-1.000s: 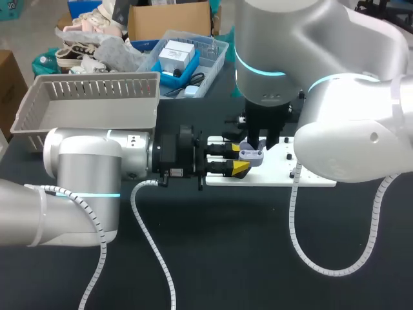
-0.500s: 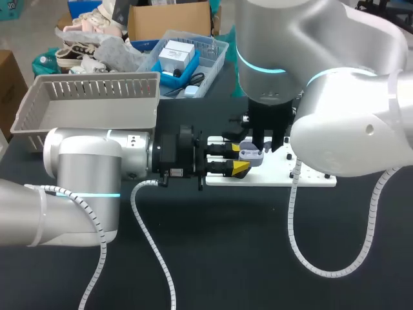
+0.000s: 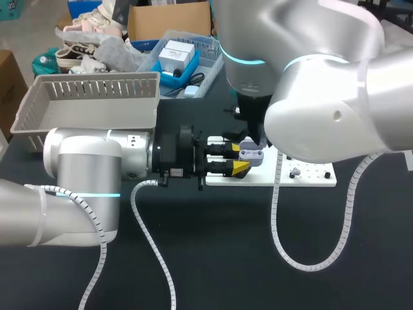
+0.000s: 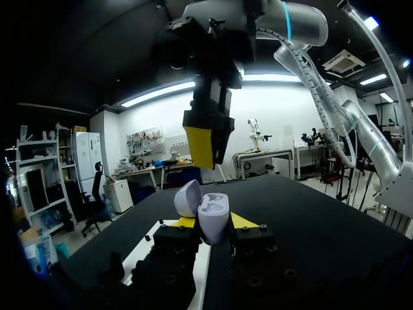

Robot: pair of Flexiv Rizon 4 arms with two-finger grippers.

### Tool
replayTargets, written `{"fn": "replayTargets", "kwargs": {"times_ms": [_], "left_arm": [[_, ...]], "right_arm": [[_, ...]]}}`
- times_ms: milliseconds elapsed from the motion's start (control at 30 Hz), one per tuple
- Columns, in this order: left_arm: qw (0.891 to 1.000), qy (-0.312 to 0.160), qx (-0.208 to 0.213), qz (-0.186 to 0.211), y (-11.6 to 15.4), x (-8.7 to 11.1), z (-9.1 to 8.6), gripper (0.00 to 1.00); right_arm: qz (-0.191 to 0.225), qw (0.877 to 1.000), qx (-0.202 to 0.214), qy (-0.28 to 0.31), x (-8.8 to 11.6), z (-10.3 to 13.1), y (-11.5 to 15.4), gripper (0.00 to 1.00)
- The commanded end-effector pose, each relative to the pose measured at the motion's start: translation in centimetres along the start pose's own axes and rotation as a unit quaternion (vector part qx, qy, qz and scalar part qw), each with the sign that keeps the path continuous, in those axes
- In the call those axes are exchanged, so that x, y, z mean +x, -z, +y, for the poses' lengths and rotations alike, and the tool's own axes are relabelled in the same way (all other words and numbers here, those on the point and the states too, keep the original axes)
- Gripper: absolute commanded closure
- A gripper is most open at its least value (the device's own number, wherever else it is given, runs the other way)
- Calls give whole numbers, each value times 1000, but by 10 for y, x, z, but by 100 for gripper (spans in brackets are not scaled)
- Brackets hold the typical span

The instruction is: Pick up each earbud case from the left stands, insert the matching earbuds, close the lid, and place the case in the box.

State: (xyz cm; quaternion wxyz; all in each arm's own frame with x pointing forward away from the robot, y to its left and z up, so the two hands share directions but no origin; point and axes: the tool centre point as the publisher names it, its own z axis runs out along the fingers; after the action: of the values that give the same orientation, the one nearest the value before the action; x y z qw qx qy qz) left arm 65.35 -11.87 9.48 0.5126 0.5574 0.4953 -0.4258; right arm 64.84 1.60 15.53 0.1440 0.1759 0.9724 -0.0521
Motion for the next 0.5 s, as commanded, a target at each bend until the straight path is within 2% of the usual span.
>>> {"fn": "replayTargets", "kwargs": {"times_ms": [33, 500], "left_arm": [[1000, -1, -1, 0, -1, 1, 0, 100], [1000, -1, -1, 0, -1, 1, 0, 100]], "right_arm": [[-3, 1000, 5, -2, 2, 2, 2, 100], [0, 1000, 17, 1, 7, 9, 5, 100]]}}
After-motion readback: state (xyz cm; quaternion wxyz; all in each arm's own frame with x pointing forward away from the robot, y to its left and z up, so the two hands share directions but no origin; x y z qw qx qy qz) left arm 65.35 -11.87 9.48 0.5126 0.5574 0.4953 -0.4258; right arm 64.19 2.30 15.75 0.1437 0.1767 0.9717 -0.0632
